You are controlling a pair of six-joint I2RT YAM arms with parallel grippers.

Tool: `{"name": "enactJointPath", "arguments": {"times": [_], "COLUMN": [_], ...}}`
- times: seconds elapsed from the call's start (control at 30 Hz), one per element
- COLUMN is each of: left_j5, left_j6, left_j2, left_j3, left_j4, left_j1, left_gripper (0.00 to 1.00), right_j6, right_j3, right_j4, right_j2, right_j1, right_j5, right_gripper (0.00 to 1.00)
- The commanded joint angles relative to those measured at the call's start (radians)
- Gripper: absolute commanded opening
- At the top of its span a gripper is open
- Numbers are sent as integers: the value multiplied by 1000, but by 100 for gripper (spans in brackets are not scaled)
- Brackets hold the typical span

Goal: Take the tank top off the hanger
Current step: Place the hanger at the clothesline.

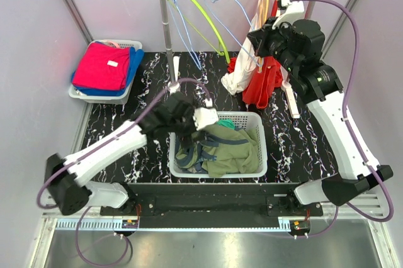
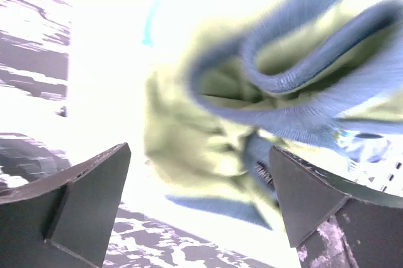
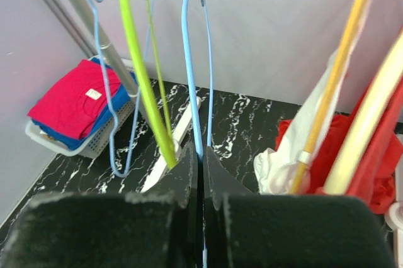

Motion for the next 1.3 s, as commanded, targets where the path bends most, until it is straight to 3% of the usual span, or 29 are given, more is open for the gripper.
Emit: {"name": "enactJointPath", "arguments": {"times": [0.0, 0.2, 0.63, 1.0, 1.27], "left_j5": [-39, -96, -36, -30, -26], "left_j6": [-36, -63, -77, -82, -76], "left_j2": [-184, -238, -308, -338, -331], "left_j3": [165, 307, 451, 461, 464], "left_j4": [-49, -127, -195, -204, -207], "left_j1": [5, 14, 43, 51, 54], "left_gripper": [99, 99, 99, 99, 99], "right_j6": [-10, -30, -31, -106, -114], "right_j3": [32, 66, 153, 233, 158], "right_j4": [75, 75, 69, 58, 58], "right_j2": [7, 65, 185, 260, 225], "right_j1": [47, 110, 175, 225, 233], "right_j5": [29, 70, 136, 236, 258], "right_gripper": [0, 0, 0, 0, 1]}}
